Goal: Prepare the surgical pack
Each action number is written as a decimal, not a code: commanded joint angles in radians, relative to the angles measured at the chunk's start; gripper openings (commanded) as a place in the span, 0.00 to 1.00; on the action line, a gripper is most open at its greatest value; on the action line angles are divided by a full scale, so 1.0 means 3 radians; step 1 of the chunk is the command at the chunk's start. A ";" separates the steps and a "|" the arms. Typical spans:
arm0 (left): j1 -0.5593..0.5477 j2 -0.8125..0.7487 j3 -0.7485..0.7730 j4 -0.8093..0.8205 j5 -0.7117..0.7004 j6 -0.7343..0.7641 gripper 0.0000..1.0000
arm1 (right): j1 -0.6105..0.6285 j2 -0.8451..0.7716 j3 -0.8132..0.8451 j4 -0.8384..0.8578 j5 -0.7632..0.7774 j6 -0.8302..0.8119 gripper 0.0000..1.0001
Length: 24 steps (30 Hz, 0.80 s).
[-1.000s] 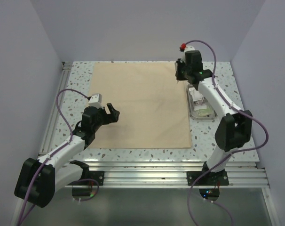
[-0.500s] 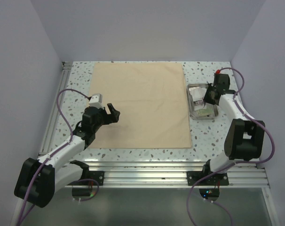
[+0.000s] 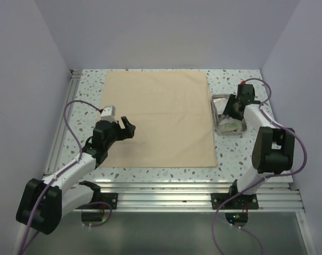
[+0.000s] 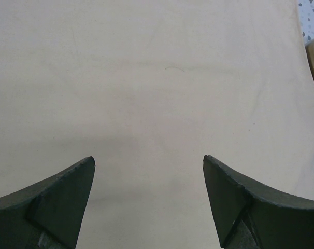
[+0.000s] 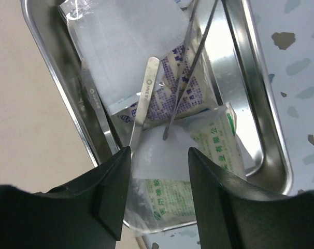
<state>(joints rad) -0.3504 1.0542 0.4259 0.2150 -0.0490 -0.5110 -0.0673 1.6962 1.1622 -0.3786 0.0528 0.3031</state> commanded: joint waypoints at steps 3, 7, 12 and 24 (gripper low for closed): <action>-0.0044 -0.0052 -0.0003 0.0107 -0.0021 0.0098 0.89 | -0.0031 -0.0790 -0.0360 0.0157 0.0621 0.0191 0.55; -0.0069 -0.0027 -0.0008 0.0153 0.0020 0.0098 0.89 | -0.0169 -0.1083 -0.0530 0.0245 0.0760 0.0176 0.53; -0.0115 -0.0001 -0.0029 0.0234 0.0081 0.0118 0.90 | -0.0332 -0.0818 -0.0438 0.0157 0.0739 0.0237 0.51; -0.0228 0.0019 -0.0008 0.0291 0.0143 0.0128 0.90 | -0.0461 -0.0628 -0.0597 0.0265 0.0770 0.0468 0.54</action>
<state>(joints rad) -0.4084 1.0634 0.4259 0.2306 -0.0132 -0.4934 -0.2001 1.5440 0.9916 -0.3511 0.2367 0.4187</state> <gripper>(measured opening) 0.895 0.539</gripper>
